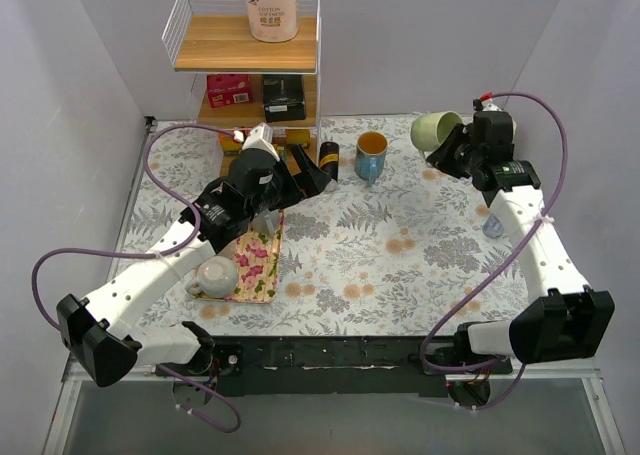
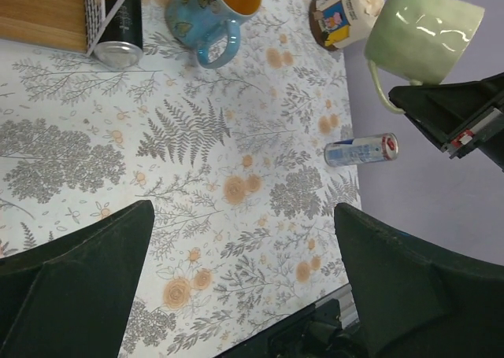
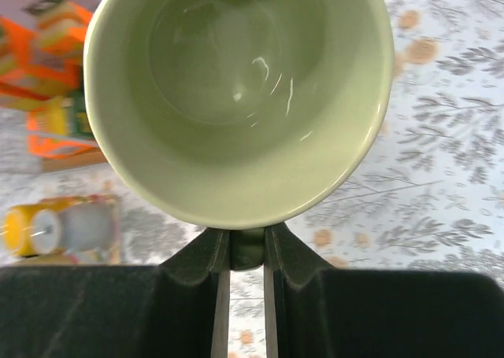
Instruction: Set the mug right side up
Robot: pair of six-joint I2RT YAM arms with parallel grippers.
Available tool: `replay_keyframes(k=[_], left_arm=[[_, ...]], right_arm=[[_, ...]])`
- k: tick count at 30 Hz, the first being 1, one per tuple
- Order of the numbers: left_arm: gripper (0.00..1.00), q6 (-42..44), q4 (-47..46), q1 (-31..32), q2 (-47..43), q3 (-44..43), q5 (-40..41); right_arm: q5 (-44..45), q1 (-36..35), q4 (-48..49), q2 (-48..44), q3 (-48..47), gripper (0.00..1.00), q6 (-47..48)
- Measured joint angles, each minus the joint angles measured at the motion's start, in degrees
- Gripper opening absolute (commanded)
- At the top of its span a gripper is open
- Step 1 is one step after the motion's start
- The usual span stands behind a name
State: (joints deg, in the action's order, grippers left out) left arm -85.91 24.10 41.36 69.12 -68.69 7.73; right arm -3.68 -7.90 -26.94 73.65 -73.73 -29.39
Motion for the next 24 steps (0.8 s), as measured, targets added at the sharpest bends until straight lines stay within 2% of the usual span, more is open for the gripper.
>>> replay_keyframes(k=[9, 16, 24], left_arm=[[0.98, -0.33, 8.74, -0.02, 4.02, -4.57, 5.20], [0.98, -1.31, 12.22, -0.07, 4.48, -4.57, 7.17], [0.98, -1.97, 14.67, -0.33, 4.17, -4.61, 8.96]], right_arm=[[13.77, -3.13, -2.75, 12.74, -0.13, 0.01, 6.03], [19.23, -9.05, -1.68, 18.78, -1.46, 0.01, 9.05], [25.22, -9.70, -1.40, 28.11, -8.98, 0.01, 11.67]])
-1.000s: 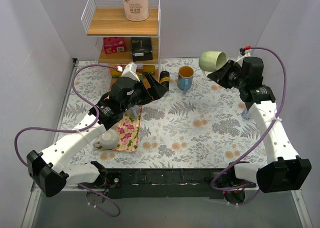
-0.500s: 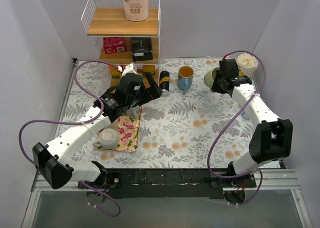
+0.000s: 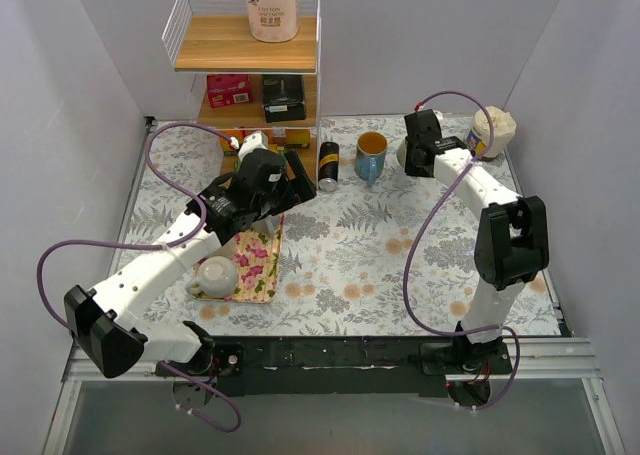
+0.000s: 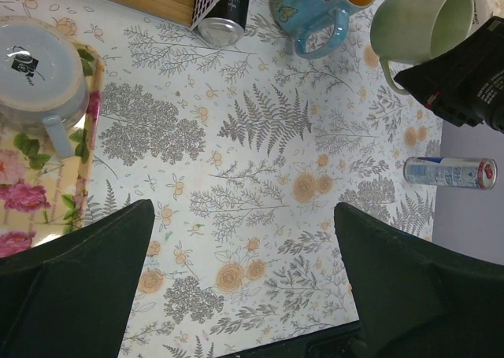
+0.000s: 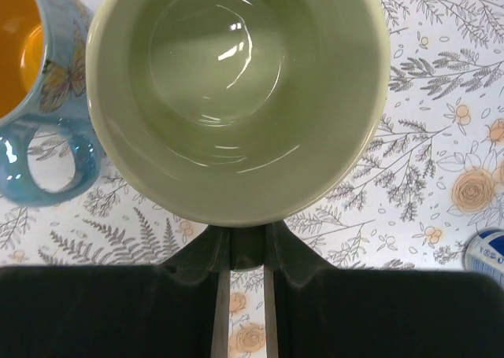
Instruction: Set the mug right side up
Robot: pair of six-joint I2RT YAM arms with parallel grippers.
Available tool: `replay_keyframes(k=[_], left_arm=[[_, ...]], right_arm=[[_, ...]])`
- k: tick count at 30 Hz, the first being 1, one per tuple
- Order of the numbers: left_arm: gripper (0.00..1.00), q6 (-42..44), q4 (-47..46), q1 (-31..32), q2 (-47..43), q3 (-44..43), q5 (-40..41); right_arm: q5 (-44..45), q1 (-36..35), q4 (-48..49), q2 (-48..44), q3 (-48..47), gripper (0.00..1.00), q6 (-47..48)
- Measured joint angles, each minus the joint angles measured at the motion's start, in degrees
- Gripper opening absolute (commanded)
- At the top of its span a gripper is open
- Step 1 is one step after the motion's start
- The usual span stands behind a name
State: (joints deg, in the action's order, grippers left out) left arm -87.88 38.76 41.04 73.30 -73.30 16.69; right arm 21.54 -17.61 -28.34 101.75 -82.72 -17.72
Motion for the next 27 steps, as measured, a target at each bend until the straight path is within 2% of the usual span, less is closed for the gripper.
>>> replay_keyframes(k=[14, 20, 22, 23, 27], left_arm=[[0.98, -0.83, 2.54, -0.13, -0.92, 0.00, 1.77], [0.98, -2.27, 6.73, -0.44, -0.90, -0.90, 3.37], [0.98, -3.15, 8.83, -0.52, -0.85, -1.90, 4.39], [0.98, -3.54, 9.79, -0.59, -0.81, -2.38, 4.90], [0.98, -5.73, 13.68, -1.31, -0.59, -3.56, 6.60]], right_arm=[[1.25, -0.02, -5.66, 12.79, -9.46, 0.01, 2.10], [1.31, -0.02, -10.34, 16.90, -13.64, 0.01, 2.19], [1.36, -0.04, -11.34, 17.59, -14.88, 0.07, 2.19], [1.31, -0.04, -12.00, 17.99, -15.65, 0.17, 2.19], [1.31, -0.04, -13.55, 18.97, -17.35, 0.39, 2.21]])
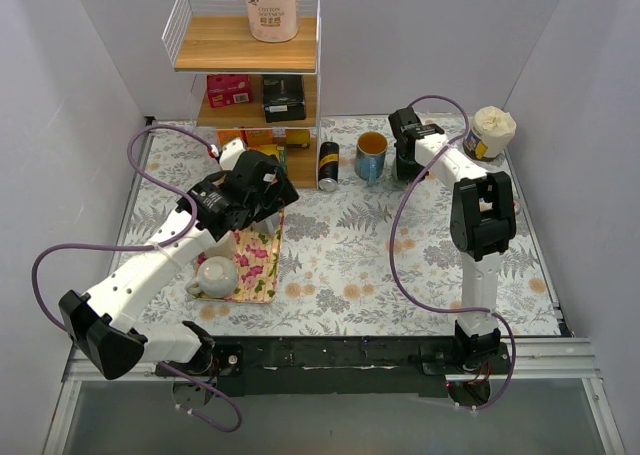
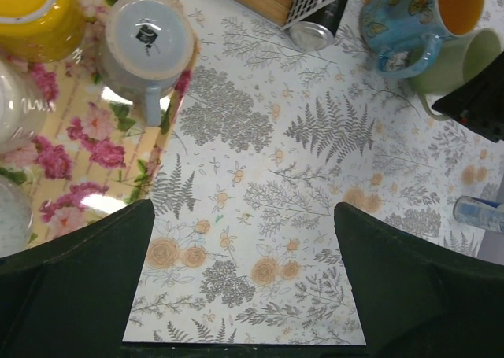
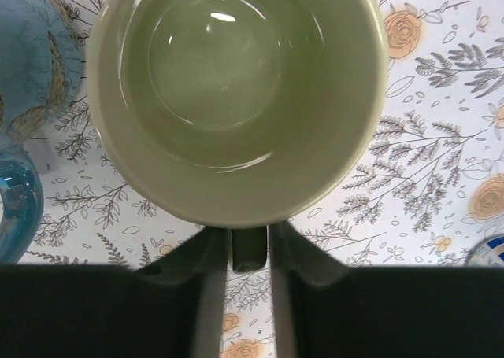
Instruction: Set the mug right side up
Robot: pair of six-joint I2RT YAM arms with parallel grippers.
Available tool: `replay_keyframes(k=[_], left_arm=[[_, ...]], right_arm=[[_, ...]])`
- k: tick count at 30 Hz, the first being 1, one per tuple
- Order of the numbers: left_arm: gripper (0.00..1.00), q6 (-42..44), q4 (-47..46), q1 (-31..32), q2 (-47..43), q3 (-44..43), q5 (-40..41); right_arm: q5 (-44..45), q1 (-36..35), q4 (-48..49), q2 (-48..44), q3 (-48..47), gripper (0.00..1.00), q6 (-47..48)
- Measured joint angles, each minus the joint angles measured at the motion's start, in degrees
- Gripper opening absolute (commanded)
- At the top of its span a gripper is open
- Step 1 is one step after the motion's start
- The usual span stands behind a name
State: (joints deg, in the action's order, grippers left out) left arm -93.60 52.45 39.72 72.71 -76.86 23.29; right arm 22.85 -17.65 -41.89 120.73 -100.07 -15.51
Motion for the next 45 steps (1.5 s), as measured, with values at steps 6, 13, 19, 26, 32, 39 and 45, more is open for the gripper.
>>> replay_keyframes(k=[6, 13, 19, 26, 32, 39, 45], left_arm=[[0.98, -2.56, 4.33, -1.49, 0.33, 0.00, 0.72], [0.98, -4.31, 8.00, -4.33, 0.33, 0.00, 1.66], [0.98, -4.31, 9.86, -13.14, 0.13, 0.90, 0.52], [0.98, -3.58, 6.34, -34.73, -1.51, 9.86, -5.90], [0.98, -7.30, 4.02, -45.22, -1.92, 14.14, -9.77], [0.98, -16.72, 3.80, -46.42, -1.84, 17.57, -11.56], [0.89, -19.45, 3.06, -46.42, 1.18, 19.85, -11.98]], right_arm=[[0.44, 0.00, -0.07, -0.04, -0.28, 0.60, 0.11], [0.35, 0.00, -1.79, -1.44, -0.76, 0.70, 0.11], [-0.87, 0.11, -2.78, -9.25, -0.17, 0.72, -0.37], [-4.20, 0.26, -0.98, -23.02, 6.84, 0.72, -1.51], [-7.56, 0.28, -0.83, -26.40, 11.52, 0.71, -2.54], [-10.03, 0.28, -1.07, -28.61, 15.10, 0.71, -3.63], [-11.17, 0.28, -1.09, -30.29, 15.65, 0.71, -4.07]])
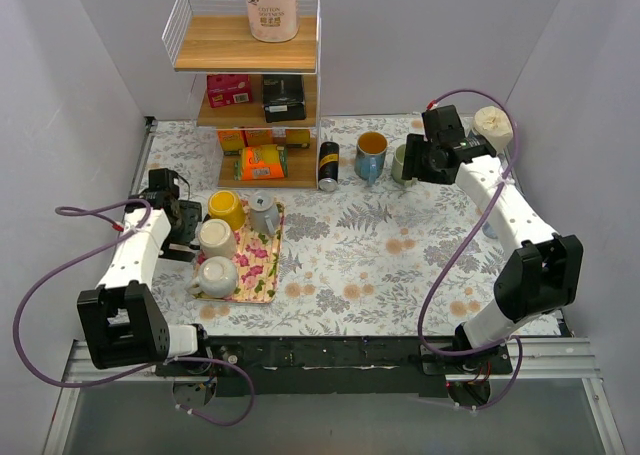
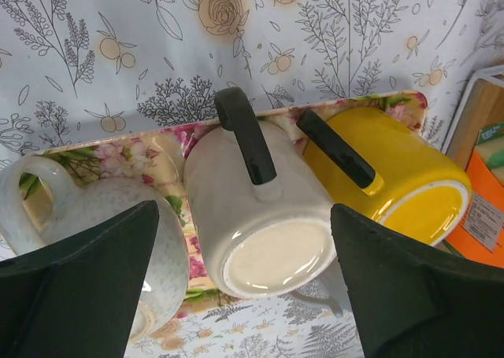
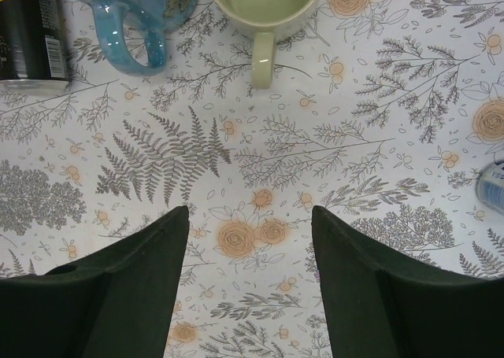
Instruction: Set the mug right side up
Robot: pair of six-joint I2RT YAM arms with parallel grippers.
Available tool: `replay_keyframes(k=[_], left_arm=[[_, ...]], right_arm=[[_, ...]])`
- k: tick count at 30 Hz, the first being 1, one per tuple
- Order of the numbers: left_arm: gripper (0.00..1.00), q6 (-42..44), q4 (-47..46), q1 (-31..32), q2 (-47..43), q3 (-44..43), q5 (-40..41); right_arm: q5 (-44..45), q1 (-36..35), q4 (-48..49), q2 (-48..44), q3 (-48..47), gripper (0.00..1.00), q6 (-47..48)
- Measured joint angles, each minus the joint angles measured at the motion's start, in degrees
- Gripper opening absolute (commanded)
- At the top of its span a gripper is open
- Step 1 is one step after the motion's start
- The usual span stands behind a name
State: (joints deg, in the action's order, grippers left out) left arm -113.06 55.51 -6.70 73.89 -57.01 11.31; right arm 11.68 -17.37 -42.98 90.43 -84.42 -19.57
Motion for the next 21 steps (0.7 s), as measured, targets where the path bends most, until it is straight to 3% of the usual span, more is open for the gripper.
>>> replay_keyframes(k=[4, 21], left_arm=[[0.86, -0.52, -1.42, 0.00, 2.97, 0.31, -0.20], [0.49, -1.27, -6.45, -2.32, 8.39, 0.59, -1.20]], right_arm=[[-0.33, 0.00, 0.28, -1.03, 0.96, 0.70, -0.11], [0.15, 0.00, 0.66, -1.55, 1.84, 0.70, -0.13]])
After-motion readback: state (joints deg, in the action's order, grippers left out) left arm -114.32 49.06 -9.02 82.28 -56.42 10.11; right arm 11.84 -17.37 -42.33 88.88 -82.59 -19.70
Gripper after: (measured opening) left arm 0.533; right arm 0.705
